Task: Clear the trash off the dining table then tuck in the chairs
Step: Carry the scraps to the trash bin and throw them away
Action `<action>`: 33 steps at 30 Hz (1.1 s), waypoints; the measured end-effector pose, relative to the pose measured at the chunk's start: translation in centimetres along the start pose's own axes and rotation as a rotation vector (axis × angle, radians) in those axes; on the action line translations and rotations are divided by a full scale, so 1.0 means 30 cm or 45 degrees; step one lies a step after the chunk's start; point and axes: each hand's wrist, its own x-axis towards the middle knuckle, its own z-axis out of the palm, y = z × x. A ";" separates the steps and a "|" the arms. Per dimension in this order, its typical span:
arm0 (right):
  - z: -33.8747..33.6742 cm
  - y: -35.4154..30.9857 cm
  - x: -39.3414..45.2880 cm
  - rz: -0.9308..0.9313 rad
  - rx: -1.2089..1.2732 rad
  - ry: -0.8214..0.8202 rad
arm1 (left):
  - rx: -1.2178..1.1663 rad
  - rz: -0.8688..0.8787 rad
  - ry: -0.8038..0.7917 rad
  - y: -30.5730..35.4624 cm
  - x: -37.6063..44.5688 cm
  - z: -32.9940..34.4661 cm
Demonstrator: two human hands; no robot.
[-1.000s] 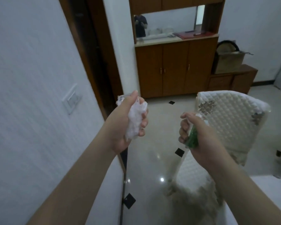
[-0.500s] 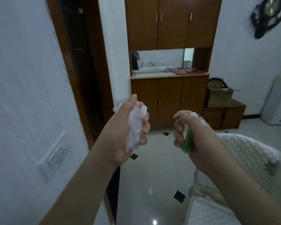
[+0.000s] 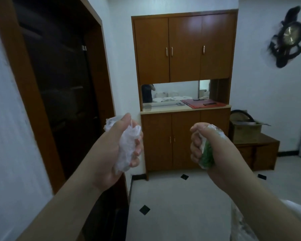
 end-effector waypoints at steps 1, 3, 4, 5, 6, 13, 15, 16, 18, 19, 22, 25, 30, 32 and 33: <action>0.001 0.006 0.043 -0.012 0.006 -0.021 | 0.000 0.011 0.005 0.004 0.035 -0.018; 0.005 0.029 0.127 -0.019 0.008 -0.020 | -0.016 0.024 0.002 0.009 0.110 -0.054; 0.006 0.047 0.172 -0.021 0.017 -0.022 | -0.031 0.028 -0.001 0.013 0.148 -0.071; 0.008 0.071 0.220 -0.025 0.041 -0.030 | -0.047 0.037 -0.006 0.012 0.194 -0.092; 0.014 0.093 0.265 -0.030 0.057 -0.037 | -0.061 0.045 -0.015 0.012 0.241 -0.113; 0.073 0.212 0.582 -0.020 0.110 -0.031 | -0.168 0.075 -0.136 0.010 0.562 -0.266; 0.087 0.228 0.653 -0.041 0.024 0.015 | -0.213 0.070 -0.180 0.017 0.652 -0.295; 0.088 0.236 0.685 -0.060 -0.017 0.034 | -0.240 0.068 -0.204 0.021 0.700 -0.304; 0.077 0.247 0.739 -0.063 -0.048 0.057 | -0.277 0.066 -0.247 0.020 0.787 -0.317; 0.066 0.250 0.765 -0.060 -0.064 0.064 | -0.290 0.073 -0.278 0.017 0.828 -0.320; 0.034 0.240 0.854 -0.079 -0.068 0.061 | -0.314 0.102 -0.394 0.009 0.947 -0.321; -0.002 0.208 0.946 -0.121 -0.100 0.113 | -0.335 0.115 -0.477 0.009 1.054 -0.309; -0.109 0.157 1.094 -0.184 -0.144 0.171 | -0.331 0.132 -0.557 -0.020 1.240 -0.270; -0.165 0.144 1.149 -0.221 -0.159 0.169 | -0.325 0.151 -0.584 -0.042 1.327 -0.239; -0.194 0.139 1.173 -0.230 -0.164 0.182 | -0.315 0.166 -0.598 -0.055 1.369 -0.219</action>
